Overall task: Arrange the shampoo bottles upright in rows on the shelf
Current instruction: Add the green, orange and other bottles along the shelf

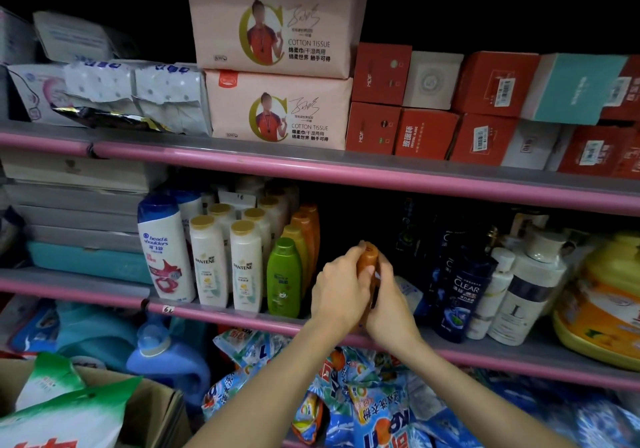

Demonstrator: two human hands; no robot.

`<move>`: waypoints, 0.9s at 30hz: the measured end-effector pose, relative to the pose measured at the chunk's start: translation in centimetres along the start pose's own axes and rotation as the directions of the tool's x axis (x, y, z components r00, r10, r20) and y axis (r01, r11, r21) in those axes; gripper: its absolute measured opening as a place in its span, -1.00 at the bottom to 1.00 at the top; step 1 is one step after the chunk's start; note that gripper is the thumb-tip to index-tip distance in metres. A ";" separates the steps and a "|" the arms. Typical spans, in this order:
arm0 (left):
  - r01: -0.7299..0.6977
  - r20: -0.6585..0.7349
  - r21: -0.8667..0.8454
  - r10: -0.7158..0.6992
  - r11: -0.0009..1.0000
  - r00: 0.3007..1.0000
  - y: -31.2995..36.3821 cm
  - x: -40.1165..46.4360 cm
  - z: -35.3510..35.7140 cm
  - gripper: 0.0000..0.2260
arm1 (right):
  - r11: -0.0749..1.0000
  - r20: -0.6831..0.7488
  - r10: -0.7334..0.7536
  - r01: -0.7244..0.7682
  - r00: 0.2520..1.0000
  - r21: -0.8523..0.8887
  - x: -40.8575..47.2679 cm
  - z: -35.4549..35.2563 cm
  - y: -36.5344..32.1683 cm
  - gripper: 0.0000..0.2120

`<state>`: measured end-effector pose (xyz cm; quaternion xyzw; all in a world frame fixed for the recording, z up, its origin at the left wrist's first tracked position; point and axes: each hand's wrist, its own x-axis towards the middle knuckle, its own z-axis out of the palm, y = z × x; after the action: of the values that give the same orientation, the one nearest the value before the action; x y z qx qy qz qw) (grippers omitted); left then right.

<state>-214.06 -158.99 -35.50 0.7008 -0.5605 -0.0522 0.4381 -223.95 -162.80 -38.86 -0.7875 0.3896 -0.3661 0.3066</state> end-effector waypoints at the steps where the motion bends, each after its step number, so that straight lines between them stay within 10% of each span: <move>1: -0.002 -0.004 -0.040 0.002 0.999 1.000 0.0 -0.3 0.2 -0.63 | 0.999 -0.026 0.018 -0.017 0.999 0.031 0.3 0.2 0.1 -0.38; 4: -0.005 -0.001 -0.137 0.005 0.991 1.000 -0.4 -0.9 0.3 -0.63 | 0.999 -0.031 0.031 -0.029 0.999 0.034 1.8 0.1 0.7 -0.64; 13: 0.072 -0.066 -0.234 -0.090 0.970 0.994 -2.6 -3.0 1.1 -0.59 | 0.985 0.040 0.171 -0.171 0.985 0.005 1.7 0.6 3.8 -0.54; 20: 0.360 -0.360 -0.435 -0.526 0.826 0.771 -6.0 -5.1 1.5 -0.47 | 0.974 -0.009 0.225 -0.225 0.974 -0.005 3.1 2.4 5.0 -0.49; 27: 0.449 -0.432 -0.344 -0.564 0.824 0.704 -9.8 -4.5 2.8 -0.29 | 0.955 -0.054 0.287 -0.281 0.956 0.095 6.9 5.4 5.8 -0.65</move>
<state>-210.07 -156.90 -45.72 0.7644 -0.1973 -0.0410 0.6125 -218.87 -170.50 -43.94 -0.6966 0.4928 -0.3609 0.3763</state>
